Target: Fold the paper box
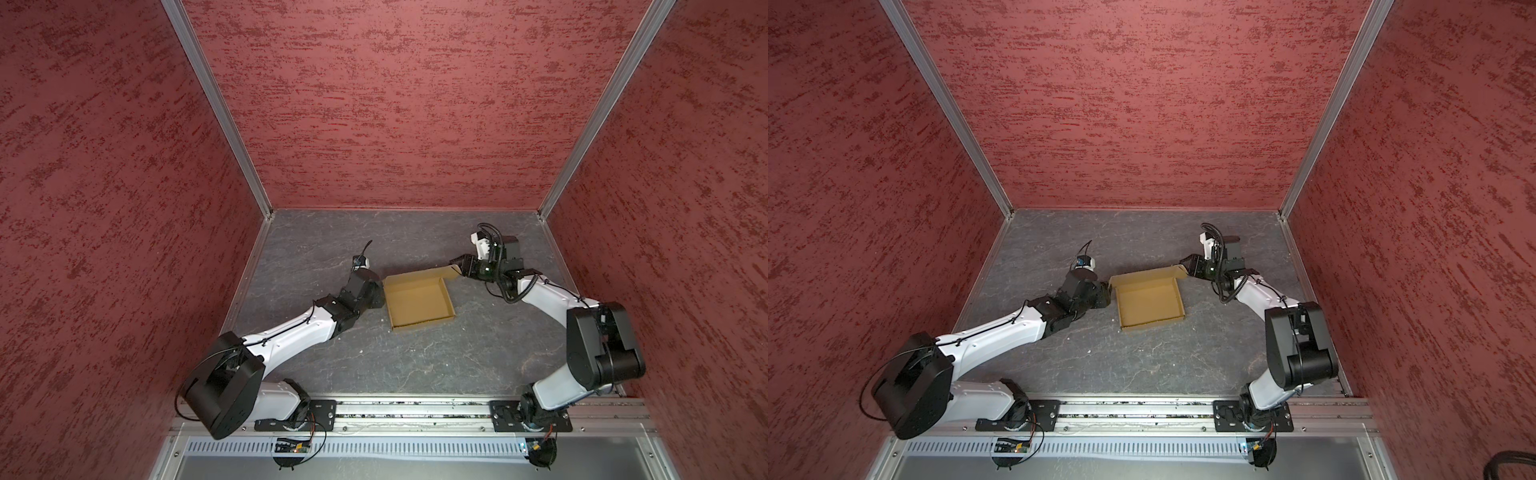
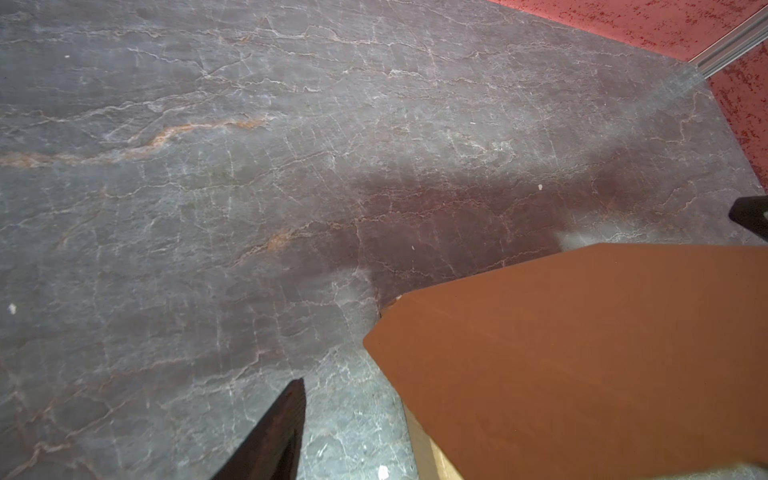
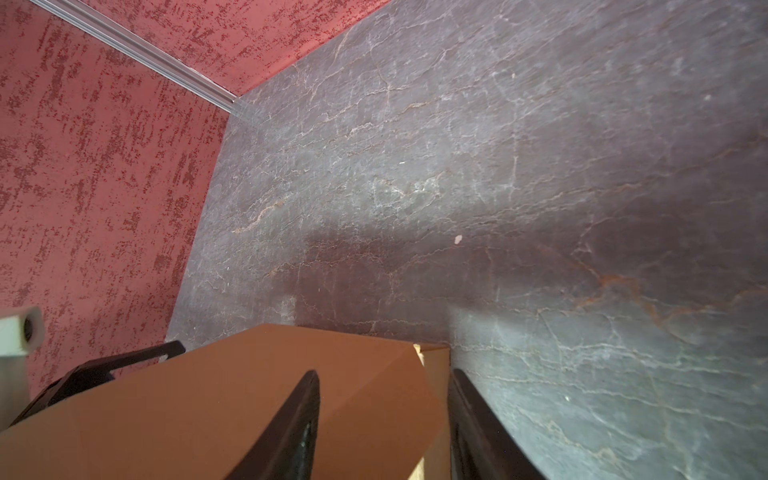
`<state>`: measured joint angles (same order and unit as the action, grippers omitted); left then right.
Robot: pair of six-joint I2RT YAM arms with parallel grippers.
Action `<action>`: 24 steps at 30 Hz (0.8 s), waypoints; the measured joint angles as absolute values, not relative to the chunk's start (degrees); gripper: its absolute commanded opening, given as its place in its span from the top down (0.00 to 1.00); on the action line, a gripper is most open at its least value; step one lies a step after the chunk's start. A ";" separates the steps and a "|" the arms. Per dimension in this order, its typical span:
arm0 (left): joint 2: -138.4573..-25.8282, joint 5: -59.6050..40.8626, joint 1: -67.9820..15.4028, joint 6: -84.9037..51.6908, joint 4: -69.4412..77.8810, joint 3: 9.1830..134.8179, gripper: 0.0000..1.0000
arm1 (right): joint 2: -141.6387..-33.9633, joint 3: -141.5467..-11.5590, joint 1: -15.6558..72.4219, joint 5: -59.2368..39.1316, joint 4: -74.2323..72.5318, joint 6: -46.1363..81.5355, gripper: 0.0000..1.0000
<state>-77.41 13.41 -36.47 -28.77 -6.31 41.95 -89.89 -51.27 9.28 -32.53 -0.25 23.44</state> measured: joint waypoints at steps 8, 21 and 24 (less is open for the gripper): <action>-80.68 9.34 -33.67 -27.38 -3.16 43.51 0.41 | -88.68 -50.30 10.15 -32.03 -0.45 24.95 0.49; -77.80 5.39 -32.21 -26.04 -4.38 43.33 0.41 | -80.38 -48.90 10.94 -20.88 2.46 26.74 0.47; -73.78 4.14 -31.18 -25.30 -6.61 42.74 0.42 | -78.15 -49.06 10.94 -18.63 4.27 26.06 0.47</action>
